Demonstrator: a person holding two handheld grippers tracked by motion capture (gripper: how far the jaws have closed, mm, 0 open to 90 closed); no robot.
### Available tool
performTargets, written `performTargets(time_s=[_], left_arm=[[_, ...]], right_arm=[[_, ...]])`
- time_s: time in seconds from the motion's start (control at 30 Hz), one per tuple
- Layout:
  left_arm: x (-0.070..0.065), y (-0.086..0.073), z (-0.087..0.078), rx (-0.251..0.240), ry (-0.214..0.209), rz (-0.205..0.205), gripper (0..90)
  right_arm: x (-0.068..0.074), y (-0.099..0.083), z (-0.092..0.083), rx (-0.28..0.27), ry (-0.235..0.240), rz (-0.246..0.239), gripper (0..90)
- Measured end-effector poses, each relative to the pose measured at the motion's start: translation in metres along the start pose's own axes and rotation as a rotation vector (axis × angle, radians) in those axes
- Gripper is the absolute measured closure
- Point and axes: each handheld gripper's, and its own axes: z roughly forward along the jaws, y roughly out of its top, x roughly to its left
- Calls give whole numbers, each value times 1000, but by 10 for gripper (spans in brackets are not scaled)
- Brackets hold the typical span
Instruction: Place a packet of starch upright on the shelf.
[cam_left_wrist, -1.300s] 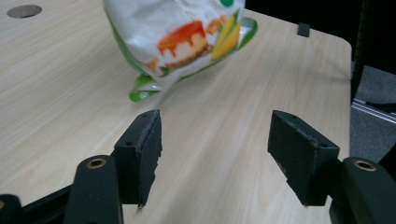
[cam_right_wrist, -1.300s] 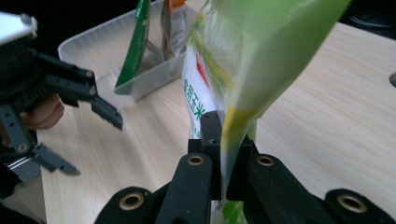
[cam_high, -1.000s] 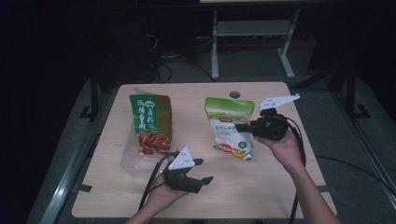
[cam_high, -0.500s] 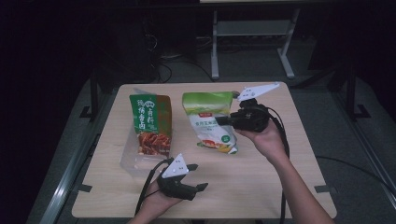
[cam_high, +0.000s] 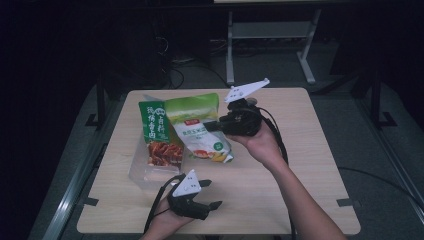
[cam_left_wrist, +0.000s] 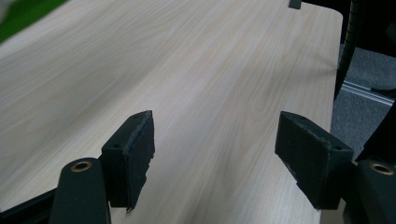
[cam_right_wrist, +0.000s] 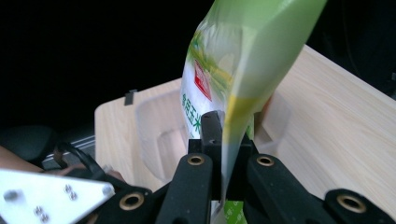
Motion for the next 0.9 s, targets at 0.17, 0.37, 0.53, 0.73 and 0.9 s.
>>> performTargets(time_s=[0.17, 0.37, 0.53, 0.73, 0.9], left_arm=[[-1, -1, -2, 16, -5, 27, 281], [-1, -3, -10, 13, -1, 22, 280], [-2, -7, -16, 11, 4, 17, 281], [-2, -10, -21, 6, 6, 18, 282], [-3, -13, -24, 3, 5, 19, 281]], right_arm=[[8, 10, 18, -7, 38, -6, 899], [16, 20, 39, -16, 81, -21, 899], [18, 23, 53, -26, 102, -20, 900], [22, 25, 77, -20, 135, -12, 899], [29, 28, 102, -29, 177, -12, 900]])
